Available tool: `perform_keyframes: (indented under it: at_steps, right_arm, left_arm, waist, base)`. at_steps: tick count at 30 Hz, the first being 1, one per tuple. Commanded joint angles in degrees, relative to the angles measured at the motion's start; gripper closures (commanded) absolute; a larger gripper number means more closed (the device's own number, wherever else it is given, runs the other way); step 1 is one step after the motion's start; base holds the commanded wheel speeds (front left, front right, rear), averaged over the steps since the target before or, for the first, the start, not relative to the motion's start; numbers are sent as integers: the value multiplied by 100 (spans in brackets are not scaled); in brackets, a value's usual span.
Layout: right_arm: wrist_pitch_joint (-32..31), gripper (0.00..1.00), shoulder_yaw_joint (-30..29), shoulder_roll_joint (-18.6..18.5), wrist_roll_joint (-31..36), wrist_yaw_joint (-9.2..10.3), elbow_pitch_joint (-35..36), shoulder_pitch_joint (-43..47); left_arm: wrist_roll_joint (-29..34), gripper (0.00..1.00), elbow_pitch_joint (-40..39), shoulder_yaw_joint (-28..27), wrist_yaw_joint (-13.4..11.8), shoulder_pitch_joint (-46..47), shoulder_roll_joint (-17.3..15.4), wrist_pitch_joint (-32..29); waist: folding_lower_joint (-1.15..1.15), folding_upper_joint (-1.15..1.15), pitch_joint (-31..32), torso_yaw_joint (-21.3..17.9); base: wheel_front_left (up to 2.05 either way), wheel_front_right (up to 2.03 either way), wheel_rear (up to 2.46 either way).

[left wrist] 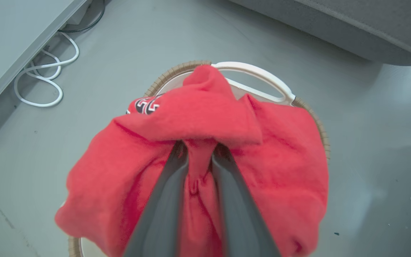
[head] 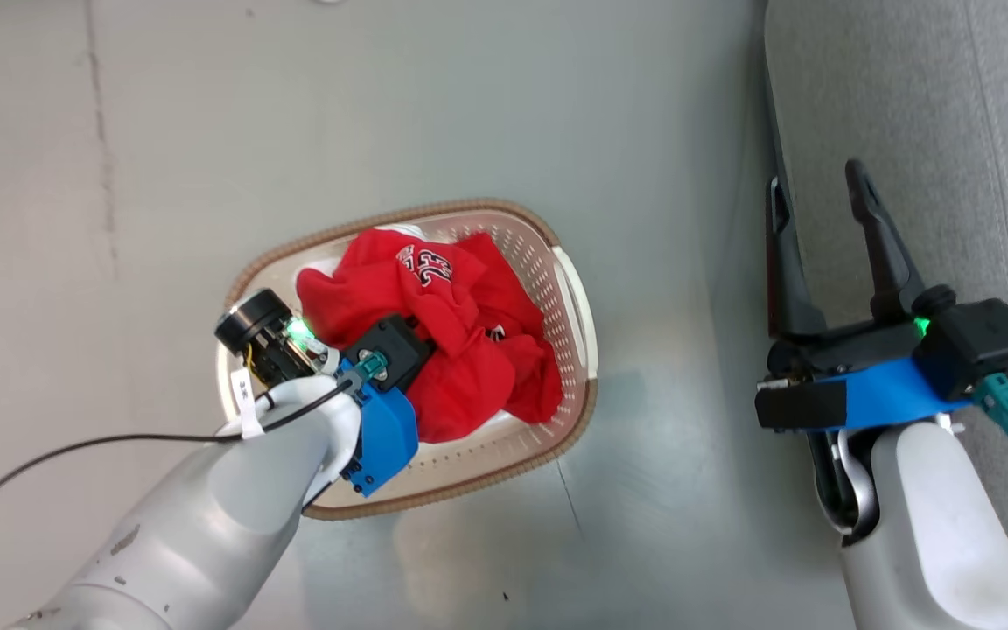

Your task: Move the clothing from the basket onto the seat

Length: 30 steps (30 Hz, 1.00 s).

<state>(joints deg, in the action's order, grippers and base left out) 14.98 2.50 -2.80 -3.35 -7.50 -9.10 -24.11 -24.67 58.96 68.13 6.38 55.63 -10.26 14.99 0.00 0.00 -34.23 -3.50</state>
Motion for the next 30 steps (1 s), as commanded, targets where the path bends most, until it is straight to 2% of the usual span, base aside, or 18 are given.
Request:
perform_keyframes:
  at_steps: [1, 16, 22, 30]
  right_arm:
    - [31, 0, -6, -17, 60, 2, -23, 85]
    - [31, 0, -49, -16, 108, 2, -346, 949]
    - [31, 0, 43, -17, 42, 2, -424, 1213]
    - [31, 0, 39, -16, -66, 2, -518, 1573]
  left_arm:
    - [-26, 100, -64, -71, -40, -116, -56, 27]
    - [-82, 100, -1427, -982, -266, -945, -123, 28]
    - [17, 100, -1856, -1288, -276, -1055, -132, 29]
    - [-48, 100, -2089, -1546, -229, -1274, 29, 29]
  waist:
    - [0, 0, 302, 176]
    - [0, 0, 1629, 487]
    - [0, 0, 2057, 544]
    - [0, 0, 2575, 700]
  base:
    - [0, 0, 0]
    - [0, 0, 0]
    - [0, 0, 0]
    - [0, 0, 0]
